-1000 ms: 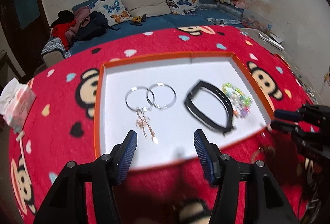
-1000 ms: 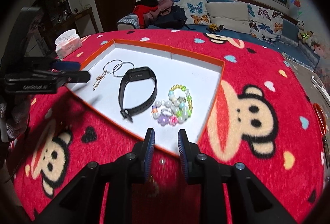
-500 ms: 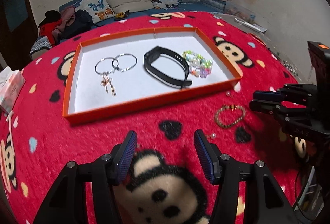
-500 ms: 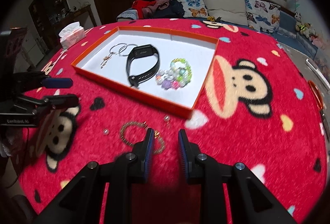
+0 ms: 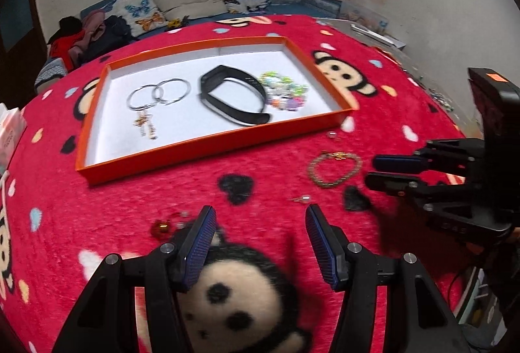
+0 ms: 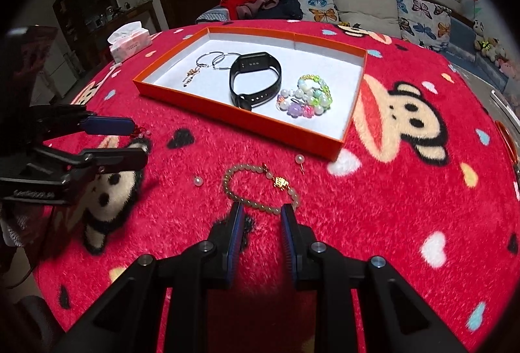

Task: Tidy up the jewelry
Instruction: 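Move the right tool over the gold beaded bracelet while the left tool moves to a pearl stud earring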

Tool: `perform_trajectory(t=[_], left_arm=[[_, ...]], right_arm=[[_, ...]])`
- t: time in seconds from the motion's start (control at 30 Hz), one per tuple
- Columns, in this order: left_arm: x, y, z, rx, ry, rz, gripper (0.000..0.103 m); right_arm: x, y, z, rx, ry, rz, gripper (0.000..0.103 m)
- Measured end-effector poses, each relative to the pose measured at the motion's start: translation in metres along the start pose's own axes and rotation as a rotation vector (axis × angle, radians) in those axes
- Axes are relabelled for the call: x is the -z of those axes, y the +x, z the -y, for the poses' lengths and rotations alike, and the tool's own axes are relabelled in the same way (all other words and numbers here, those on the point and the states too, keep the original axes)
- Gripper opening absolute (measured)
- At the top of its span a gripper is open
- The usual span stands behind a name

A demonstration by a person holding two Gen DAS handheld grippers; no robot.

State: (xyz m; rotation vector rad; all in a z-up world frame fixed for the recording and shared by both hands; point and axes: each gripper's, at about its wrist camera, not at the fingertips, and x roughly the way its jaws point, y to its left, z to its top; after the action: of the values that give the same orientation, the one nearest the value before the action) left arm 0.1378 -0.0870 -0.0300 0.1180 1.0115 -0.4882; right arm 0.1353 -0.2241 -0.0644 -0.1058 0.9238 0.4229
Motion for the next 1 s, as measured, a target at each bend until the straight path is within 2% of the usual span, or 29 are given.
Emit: perform_trajectory(t=[0.2,0.6,1.0], left_arm=[[-0.001,0.012,0.021,0.052,0.014,-0.024,0.06],[-0.007,0.042,0.026,0.076,0.012,-0.073,0.054],[-0.015,0.056,0.032,0.086,0.04,-0.076,0.045]], right_arm=[[0.003,-0.001,0.006,-0.001,0.018,0.004,0.026],[0.006,0.004,0.018,-0.03,0.053,0.009,0.026],[0.005,0.006,0.023,-0.04,0.061,0.012,0.026]])
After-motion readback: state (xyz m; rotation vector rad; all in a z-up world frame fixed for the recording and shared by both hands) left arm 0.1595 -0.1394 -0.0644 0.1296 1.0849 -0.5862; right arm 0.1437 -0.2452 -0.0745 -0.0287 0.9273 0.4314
